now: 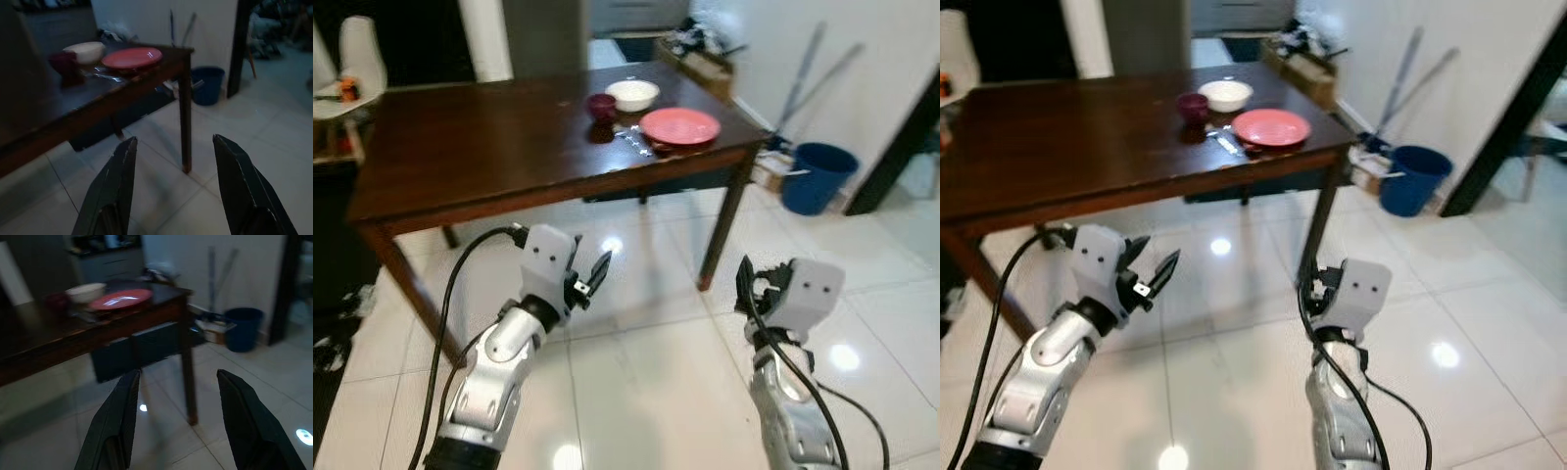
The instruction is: Setting the table
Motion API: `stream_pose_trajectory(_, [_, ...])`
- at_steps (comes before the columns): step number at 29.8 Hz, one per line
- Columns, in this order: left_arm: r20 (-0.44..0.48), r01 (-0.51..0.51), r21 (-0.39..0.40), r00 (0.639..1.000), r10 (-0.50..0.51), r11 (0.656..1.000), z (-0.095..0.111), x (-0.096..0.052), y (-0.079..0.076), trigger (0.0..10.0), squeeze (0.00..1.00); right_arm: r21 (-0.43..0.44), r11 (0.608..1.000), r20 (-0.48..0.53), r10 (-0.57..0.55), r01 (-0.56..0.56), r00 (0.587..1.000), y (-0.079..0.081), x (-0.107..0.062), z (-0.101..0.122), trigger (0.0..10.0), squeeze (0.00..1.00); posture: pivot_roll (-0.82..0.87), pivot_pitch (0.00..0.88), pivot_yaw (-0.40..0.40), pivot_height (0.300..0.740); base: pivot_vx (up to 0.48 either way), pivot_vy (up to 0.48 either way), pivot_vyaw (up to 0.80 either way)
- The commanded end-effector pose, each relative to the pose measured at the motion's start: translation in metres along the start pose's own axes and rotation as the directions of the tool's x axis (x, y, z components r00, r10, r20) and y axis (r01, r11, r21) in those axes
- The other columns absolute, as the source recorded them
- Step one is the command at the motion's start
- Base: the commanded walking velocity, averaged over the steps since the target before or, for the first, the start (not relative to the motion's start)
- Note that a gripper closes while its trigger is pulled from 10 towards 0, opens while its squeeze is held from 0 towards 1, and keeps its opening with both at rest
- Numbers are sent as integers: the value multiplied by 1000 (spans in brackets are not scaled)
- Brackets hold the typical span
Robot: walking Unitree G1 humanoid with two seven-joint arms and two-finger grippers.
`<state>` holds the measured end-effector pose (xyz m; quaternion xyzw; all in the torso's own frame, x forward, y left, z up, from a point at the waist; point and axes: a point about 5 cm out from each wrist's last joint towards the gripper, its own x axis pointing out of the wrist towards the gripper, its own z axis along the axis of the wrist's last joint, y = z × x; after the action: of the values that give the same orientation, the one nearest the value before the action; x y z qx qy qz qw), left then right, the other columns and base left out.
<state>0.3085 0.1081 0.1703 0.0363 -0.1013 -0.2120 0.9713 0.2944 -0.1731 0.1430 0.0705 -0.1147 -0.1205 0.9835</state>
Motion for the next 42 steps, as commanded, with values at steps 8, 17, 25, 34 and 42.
stream_pose_trajectory(8, [31,53,36,998,-55,998,6,3,-19,10000,0,20,999,-48,-48,48,998,-5,-6,-5,10000,0,-66,15,90,740,343,-225,-189])
stream_pose_trajectory(17, [22,62,31,998,-62,998,6,2,-21,10000,0,15,999,-73,-39,40,997,-3,-9,-9,10000,0,-66,15,93,740,401,-261,0])
stream_pose_trajectory(25, [13,48,27,999,-48,998,5,2,-19,10000,0,12,999,-83,-36,37,996,-4,-9,-10,10000,0,-69,16,94,740,413,-165,0])
stream_pose_trajectory(34, [-9,22,25,1000,-22,999,3,3,-14,10000,0,5,1000,-82,-15,16,997,0,-9,-7,10000,0,-70,17,96,740,477,0,0])
stream_pose_trajectory(42, [-14,18,29,1000,-17,999,2,3,-13,10000,0,-2,1000,-83,-10,10,997,0,-9,-7,10000,0,-68,18,95,740,480,0,0])
